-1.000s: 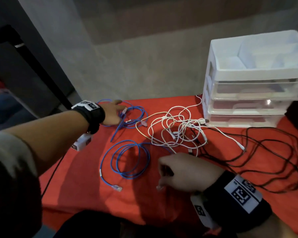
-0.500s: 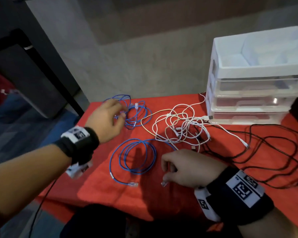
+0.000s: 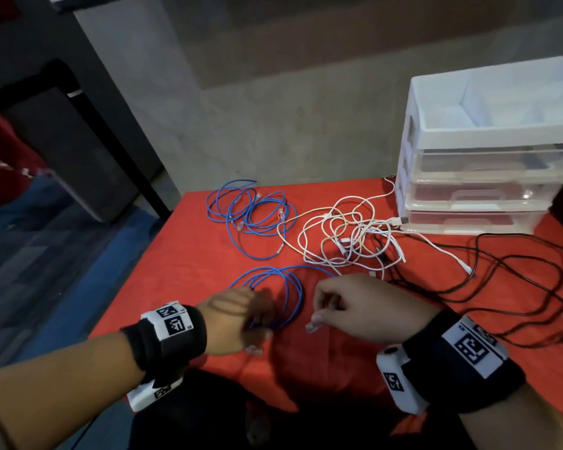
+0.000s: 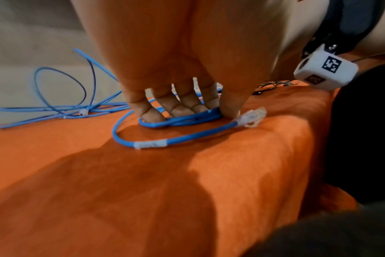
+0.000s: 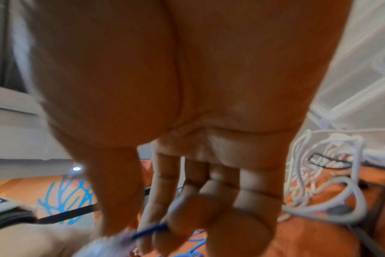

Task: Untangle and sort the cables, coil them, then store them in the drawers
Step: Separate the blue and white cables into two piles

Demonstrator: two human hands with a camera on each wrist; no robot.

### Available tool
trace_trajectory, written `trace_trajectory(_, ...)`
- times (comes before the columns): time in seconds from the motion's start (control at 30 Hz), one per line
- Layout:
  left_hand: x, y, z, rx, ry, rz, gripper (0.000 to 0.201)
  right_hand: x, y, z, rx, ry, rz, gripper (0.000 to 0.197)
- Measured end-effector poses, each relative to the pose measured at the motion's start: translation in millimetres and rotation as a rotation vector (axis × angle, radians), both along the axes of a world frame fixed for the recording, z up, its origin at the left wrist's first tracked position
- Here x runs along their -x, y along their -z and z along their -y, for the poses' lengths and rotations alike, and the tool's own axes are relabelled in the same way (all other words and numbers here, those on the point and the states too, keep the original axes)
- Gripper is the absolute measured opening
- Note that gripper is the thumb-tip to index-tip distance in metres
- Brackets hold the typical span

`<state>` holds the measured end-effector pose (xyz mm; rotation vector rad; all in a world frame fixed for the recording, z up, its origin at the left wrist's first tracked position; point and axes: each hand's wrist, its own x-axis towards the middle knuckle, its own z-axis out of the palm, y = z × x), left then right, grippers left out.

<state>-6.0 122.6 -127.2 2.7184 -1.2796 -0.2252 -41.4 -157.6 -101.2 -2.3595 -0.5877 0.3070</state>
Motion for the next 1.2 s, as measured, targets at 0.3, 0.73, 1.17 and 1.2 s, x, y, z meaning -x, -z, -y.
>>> trace_trajectory(0.3, 13, -83, -6, 0.734, -0.461, -0.238, 0.016, 42, -29, 2, -0.244, 0.012, -0.007, 0.017)
trace_trajectory(0.73, 7, -152, -109, 1.379, -1.039, -0.136, 0.025, 104, -55, 102, -0.289, 0.42, 0.044, 0.016)
trace_trajectory(1.17, 48, -166, -56, 1.289, -0.806, -0.305, 0.021, 132, -104, 69, -0.609, 0.394, 0.012, 0.036)
trace_trajectory(1.2, 53, -169, -49, 1.242, -0.764, -0.306, 0.021, 133, -107, 64, -0.605, 0.353, -0.021, 0.042)
